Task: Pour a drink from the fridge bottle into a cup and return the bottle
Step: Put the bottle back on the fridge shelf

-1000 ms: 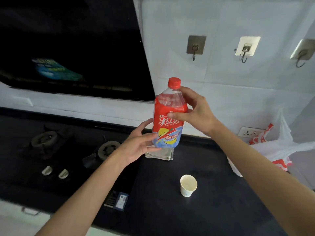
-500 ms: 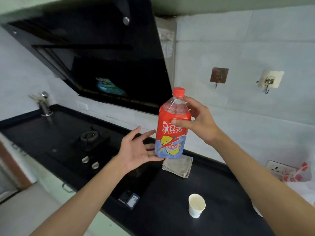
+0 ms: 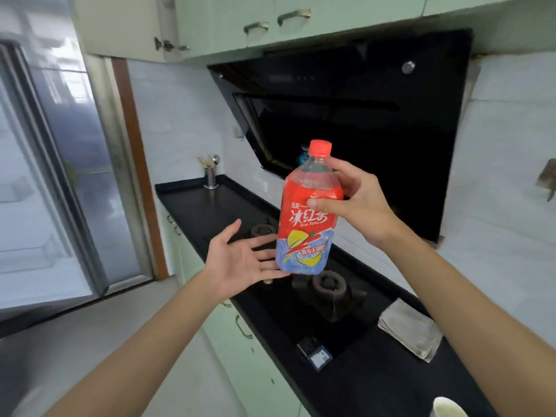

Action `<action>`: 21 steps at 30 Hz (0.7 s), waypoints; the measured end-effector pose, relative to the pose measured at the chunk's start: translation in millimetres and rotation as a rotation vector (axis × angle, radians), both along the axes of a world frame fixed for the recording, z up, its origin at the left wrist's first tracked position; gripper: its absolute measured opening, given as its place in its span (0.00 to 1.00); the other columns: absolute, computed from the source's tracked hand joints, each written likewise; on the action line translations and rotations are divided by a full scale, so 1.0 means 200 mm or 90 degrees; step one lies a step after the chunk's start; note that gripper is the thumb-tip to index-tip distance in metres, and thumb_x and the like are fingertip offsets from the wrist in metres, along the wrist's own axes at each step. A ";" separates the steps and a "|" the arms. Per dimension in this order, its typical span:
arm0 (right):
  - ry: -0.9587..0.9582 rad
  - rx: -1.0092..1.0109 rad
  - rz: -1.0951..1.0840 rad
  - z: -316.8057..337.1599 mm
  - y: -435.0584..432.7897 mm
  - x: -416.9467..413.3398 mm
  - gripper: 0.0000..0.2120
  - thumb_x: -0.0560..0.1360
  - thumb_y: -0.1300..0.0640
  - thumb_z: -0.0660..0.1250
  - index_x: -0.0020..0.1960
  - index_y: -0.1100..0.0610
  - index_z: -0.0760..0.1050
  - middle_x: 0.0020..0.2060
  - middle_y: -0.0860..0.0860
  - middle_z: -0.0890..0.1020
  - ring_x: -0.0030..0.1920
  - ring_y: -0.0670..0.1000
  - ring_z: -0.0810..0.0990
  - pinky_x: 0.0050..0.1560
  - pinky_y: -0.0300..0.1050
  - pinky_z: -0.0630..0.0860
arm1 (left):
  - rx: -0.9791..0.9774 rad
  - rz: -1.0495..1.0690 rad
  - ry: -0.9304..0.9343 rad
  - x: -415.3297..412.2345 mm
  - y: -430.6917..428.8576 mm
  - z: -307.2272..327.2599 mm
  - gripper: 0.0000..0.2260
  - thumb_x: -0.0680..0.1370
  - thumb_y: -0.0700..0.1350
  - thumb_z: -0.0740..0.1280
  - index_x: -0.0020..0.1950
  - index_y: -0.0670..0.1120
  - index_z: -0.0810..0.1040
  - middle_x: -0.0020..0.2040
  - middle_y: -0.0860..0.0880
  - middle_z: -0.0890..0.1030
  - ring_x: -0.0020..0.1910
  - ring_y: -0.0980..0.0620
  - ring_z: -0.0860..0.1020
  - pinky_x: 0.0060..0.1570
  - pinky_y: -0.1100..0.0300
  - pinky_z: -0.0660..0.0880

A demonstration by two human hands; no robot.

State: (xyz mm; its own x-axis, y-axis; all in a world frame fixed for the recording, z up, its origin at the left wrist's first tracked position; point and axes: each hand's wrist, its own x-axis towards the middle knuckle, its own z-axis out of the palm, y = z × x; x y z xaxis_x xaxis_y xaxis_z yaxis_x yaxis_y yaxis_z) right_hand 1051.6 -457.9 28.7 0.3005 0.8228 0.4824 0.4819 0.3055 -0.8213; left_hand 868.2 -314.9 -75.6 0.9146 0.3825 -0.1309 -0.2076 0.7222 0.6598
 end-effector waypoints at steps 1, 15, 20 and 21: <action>0.002 -0.002 0.017 0.01 0.08 -0.07 0.33 0.64 0.55 0.79 0.67 0.46 0.73 0.55 0.50 0.84 0.56 0.50 0.83 0.54 0.50 0.82 | -0.001 0.022 -0.004 -0.09 0.04 0.00 0.37 0.76 0.63 0.60 0.75 0.36 0.64 0.68 0.29 0.74 0.65 0.27 0.74 0.63 0.31 0.72; 0.020 -0.020 0.240 0.06 1.02 -1.30 0.37 0.64 0.55 0.78 0.71 0.50 0.72 0.58 0.47 0.83 0.55 0.48 0.84 0.51 0.47 0.83 | -0.004 0.303 -0.017 -1.48 0.56 0.02 0.36 0.78 0.62 0.57 0.74 0.34 0.64 0.66 0.28 0.74 0.65 0.28 0.74 0.69 0.31 0.64; 0.031 -0.034 0.326 0.07 1.25 -1.70 0.31 0.63 0.56 0.78 0.63 0.41 0.75 0.53 0.43 0.85 0.54 0.46 0.84 0.48 0.44 0.82 | 0.000 0.375 -0.011 -1.89 0.65 0.03 0.34 0.79 0.62 0.58 0.71 0.34 0.67 0.64 0.29 0.77 0.63 0.29 0.77 0.61 0.31 0.72; 0.031 -0.038 0.342 0.07 1.30 -1.77 0.30 0.62 0.56 0.78 0.62 0.41 0.74 0.52 0.43 0.85 0.53 0.46 0.84 0.49 0.45 0.82 | -0.003 0.389 -0.016 -1.97 0.67 0.03 0.34 0.78 0.61 0.59 0.72 0.35 0.66 0.65 0.29 0.76 0.63 0.28 0.76 0.62 0.31 0.72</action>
